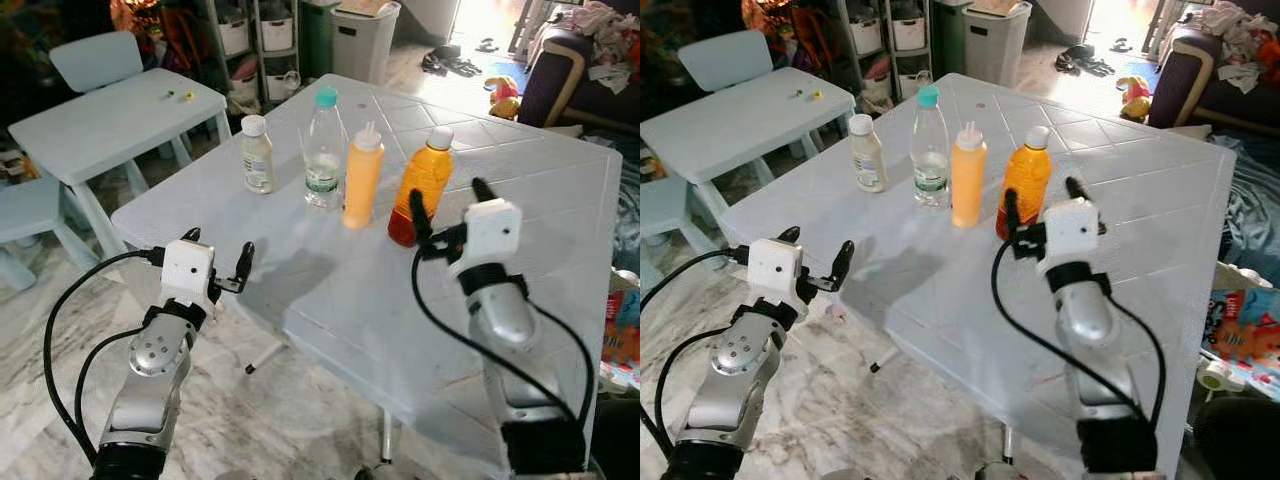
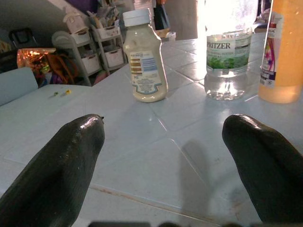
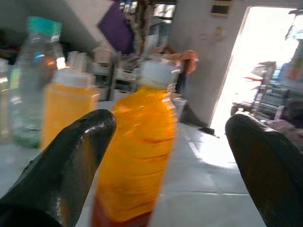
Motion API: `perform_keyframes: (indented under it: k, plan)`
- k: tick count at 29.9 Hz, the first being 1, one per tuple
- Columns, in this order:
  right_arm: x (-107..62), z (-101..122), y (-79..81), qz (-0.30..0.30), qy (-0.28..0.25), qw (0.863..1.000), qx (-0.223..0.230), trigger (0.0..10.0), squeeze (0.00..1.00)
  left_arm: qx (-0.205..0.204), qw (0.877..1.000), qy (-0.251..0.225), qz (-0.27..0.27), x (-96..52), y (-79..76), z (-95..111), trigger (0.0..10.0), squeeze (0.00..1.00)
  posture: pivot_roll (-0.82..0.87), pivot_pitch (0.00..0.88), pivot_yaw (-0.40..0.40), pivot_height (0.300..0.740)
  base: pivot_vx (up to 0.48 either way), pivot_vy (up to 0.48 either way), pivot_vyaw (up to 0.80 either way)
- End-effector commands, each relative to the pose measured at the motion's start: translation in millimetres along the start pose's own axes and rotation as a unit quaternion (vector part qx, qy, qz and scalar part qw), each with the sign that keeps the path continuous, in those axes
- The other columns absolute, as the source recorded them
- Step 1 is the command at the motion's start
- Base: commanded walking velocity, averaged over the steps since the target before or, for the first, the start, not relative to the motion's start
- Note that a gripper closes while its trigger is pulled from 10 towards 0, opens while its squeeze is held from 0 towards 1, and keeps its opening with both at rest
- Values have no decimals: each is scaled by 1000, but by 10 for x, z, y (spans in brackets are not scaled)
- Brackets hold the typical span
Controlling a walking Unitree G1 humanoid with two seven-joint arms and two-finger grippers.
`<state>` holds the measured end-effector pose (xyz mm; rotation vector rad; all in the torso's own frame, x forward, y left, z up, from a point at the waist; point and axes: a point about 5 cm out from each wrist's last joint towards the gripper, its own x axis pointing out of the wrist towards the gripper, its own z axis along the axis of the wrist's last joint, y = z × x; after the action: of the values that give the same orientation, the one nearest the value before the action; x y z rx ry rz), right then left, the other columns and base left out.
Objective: Restocking fridge
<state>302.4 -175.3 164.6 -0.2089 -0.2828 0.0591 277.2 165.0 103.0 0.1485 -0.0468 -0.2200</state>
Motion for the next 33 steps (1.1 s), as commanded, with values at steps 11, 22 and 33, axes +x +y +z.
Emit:
perform_keyframes:
  k: [11, 22, 33]
  plan:
    - [297, 137, -51, 14, -22, 1000, 16, 10000, 0, 7, 1000, -2, -6, -3, 18, 33, 10000, 0, 32, 0, 18, 740, 0, 0, 0]
    - [593, 232, -70, 45, -29, 998, 15, 10000, 0, 12, 1000, -2, -9, -19, 26, 50, 10000, 0, 60, 0, 26, 740, 0, 0, 0]
    - [759, 173, -75, 57, 7, 998, 10, 0, 0, 16, 1000, -2, -11, -21, 35, 69, 10000, 0, 74, 0, 29, 740, 0, 0, 0]
